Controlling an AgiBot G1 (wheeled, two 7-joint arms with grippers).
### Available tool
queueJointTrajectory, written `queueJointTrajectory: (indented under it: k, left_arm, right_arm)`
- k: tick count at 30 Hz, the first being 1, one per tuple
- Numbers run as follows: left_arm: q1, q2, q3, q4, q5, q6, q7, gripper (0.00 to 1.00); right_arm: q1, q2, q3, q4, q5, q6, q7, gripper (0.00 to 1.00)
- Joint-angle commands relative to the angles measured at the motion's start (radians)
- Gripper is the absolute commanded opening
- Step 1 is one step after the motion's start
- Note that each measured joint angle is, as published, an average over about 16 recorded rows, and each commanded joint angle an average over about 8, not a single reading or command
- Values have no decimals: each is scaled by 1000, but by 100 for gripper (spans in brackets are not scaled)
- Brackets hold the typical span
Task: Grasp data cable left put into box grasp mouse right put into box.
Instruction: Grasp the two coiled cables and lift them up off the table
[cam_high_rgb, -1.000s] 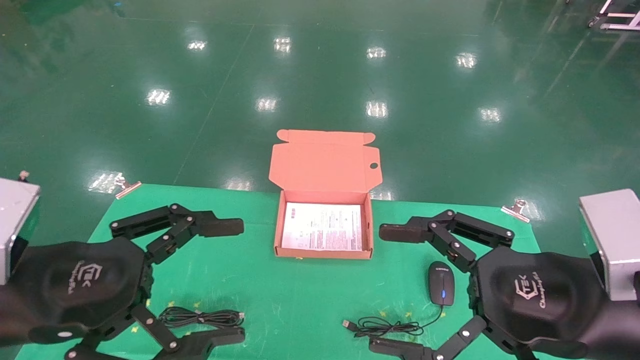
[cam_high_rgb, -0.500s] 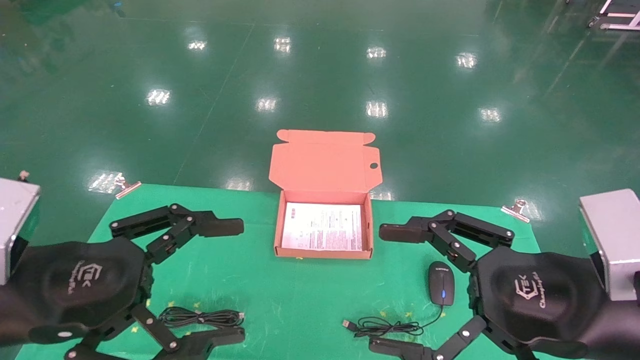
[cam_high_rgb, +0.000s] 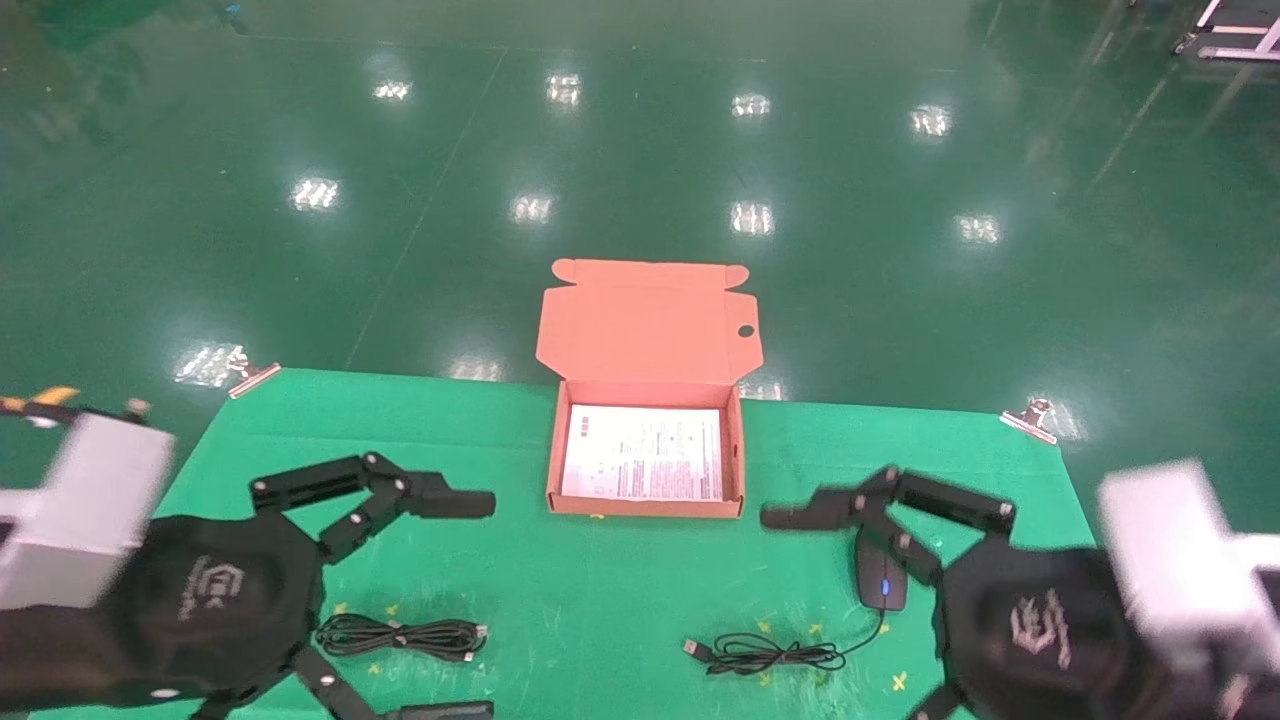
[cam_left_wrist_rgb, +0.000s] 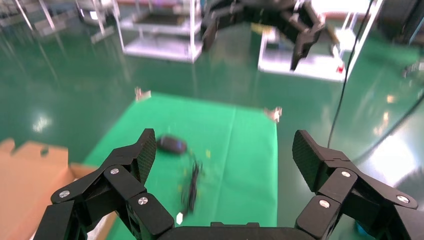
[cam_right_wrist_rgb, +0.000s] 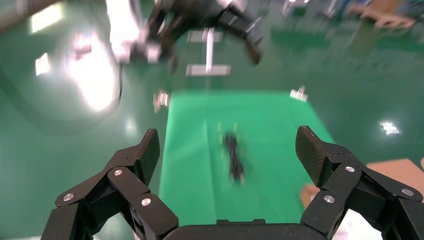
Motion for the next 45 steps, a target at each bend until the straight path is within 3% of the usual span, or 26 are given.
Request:
queueJointTrajectory:
  k: [1,12,19,32,38,45]
  left_arm:
    - [-28,1,21,-2,46,8,-8,100]
    - [-216,72,217,-29,436,30,-2,100]
    - [-280,139,335,-45,674,-2,44,100]
    - [-263,237,460,-35,995,-102,24,100]
    - [-238,276,473,34,1047,-145,-36,100]
    - [-241,338,468,217,1042,-187,-45,100]
  right_arm:
    - [20,6,-12,14,-49,-13,-17,100]
    - [264,-67,-294,30,-458,-45,-228,100]
    - [339,-120,-461,32,-663,-19,-308,100]
    - [278,-187,-562,28,-915,136,-274,100]
    - [223,-205,-566,11,-969,223,-209,100]
    - [177,-238,-565,-40,-1004,313,-167,100]
